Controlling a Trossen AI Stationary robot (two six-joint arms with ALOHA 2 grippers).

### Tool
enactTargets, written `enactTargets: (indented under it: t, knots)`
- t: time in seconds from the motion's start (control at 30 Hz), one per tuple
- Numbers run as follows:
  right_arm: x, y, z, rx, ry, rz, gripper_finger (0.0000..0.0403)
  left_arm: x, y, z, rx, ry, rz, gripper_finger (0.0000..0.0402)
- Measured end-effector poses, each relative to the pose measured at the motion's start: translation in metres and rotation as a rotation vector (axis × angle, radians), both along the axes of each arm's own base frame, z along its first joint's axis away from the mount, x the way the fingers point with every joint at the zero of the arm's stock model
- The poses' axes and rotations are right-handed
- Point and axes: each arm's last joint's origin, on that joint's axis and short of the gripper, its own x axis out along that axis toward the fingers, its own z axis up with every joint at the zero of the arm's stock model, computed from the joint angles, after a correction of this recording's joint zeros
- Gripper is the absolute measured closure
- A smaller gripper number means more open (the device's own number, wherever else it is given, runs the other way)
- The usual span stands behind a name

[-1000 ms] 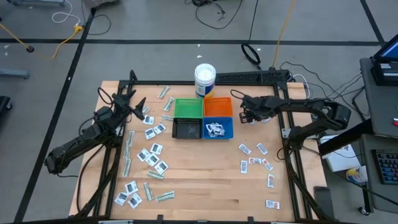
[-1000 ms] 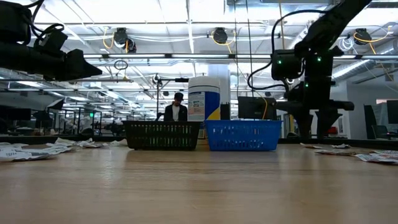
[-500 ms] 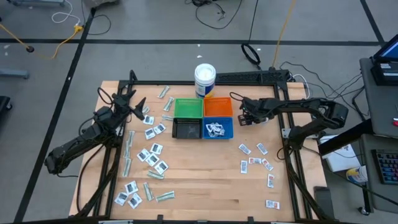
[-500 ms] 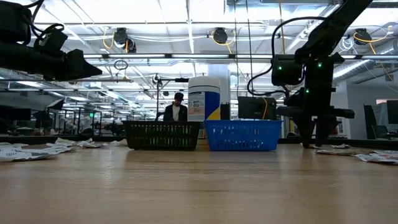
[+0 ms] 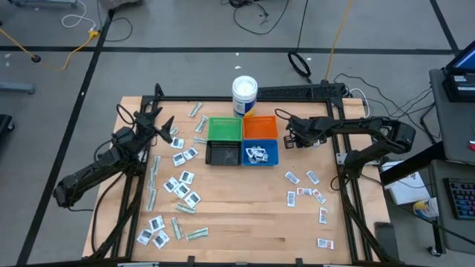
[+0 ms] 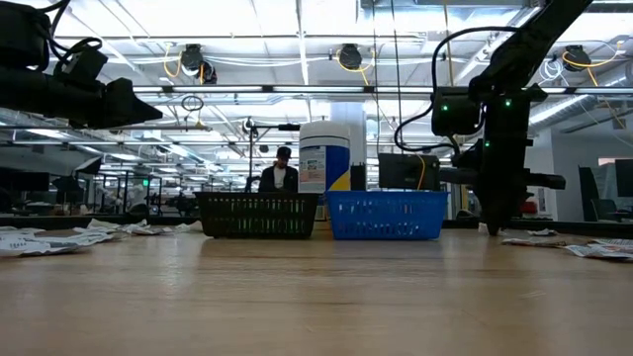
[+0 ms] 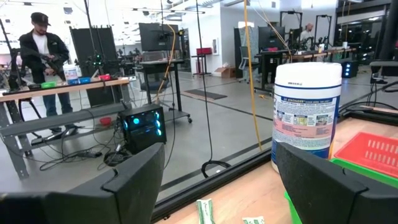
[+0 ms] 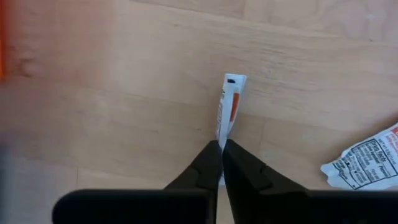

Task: Pick & Place First Aid Supplies
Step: Put the orange ointment pack into the orange basket

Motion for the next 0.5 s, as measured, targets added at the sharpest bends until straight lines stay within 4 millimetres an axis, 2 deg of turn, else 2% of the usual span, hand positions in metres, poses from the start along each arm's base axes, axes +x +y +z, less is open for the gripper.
enactTargets:
  t: [0.1,0.23,0.5]
  knots:
    - [0.0,0.0,0.005,0.018,0.033,0.051,0.04,0.0,0.0,0.0,0.0,0.0,0.0,0.0094]
    - [0.0,0.001,0.022,0.062,0.105,0.14,0.04,0.0,0.0,0.0,0.0,0.0,0.0,0.0094]
    - [0.004,-0.001,0.054,0.117,0.197,0.424,0.0401,0.0,0.0,0.0,0.0,0.0,0.0,0.0094]
